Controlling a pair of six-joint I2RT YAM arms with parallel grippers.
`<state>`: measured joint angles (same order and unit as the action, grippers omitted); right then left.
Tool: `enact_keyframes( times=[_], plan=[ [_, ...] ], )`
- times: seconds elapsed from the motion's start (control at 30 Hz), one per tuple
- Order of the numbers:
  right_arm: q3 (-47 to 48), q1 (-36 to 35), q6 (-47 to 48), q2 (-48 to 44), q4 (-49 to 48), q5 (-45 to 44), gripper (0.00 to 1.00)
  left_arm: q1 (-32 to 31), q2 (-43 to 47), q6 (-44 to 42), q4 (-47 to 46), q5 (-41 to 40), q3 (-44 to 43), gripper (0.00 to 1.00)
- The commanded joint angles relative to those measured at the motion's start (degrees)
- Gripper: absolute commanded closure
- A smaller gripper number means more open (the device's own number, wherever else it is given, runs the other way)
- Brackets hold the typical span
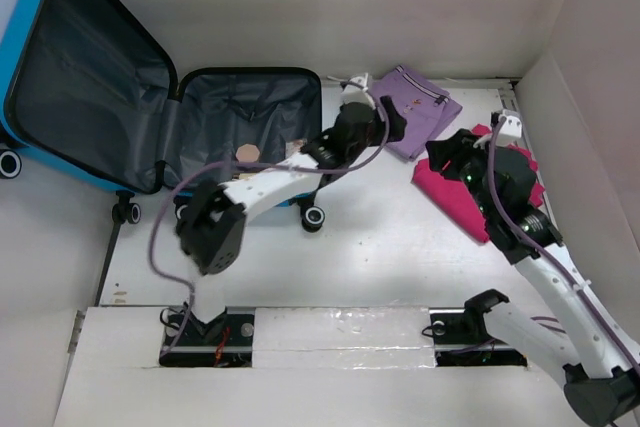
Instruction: Pack the luggage
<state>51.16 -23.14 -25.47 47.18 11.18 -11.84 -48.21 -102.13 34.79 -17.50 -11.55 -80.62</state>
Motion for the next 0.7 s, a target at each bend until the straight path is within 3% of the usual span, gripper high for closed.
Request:
enact_keyframes(
  times=[0.0,0.03,0.07,0.1,0.23,0.47,0.67],
  plan=[
    [-0.96,0.55,0.51,-2.43,2.79,0.76,0.47,1.10,-12.60,6.86,14.48,-1.37,-12.68,0.33],
    [-1.58,0.55,0.51,-3.22,2.79,1.81,0.47,1.10,-15.53,8.18,16.86,-1.98,-16.46,0.33],
    [-2.72,0.55,0.51,-3.93,2.19,2.51,0.47,1.71,-18.00,8.98,19.84,-1.98,-22.59,0.17],
    [-2.73,0.55,0.51,-5.24,2.18,3.13,0.47,1.71,-20.37,10.29,21.44,-1.98,-25.26,0.16],
    [-4.22,1.07,1.04,-7.10,2.52,4.89,0.47,3.03,-29.78,18.90,23.82,-1.71,-31.70,0.18],
    [-4.75,1.08,2.18,-11.06,3.85,7.79,0.47,3.03,-33.92,27.87,22.77,-7.25,-31.70,0.27],
    [-5.28,1.08,2.18,-12.19,3.85,12.27,0.47,4.61,-40.94,34.20,25.23,-7.79,-36.80,0.31]
  ],
)
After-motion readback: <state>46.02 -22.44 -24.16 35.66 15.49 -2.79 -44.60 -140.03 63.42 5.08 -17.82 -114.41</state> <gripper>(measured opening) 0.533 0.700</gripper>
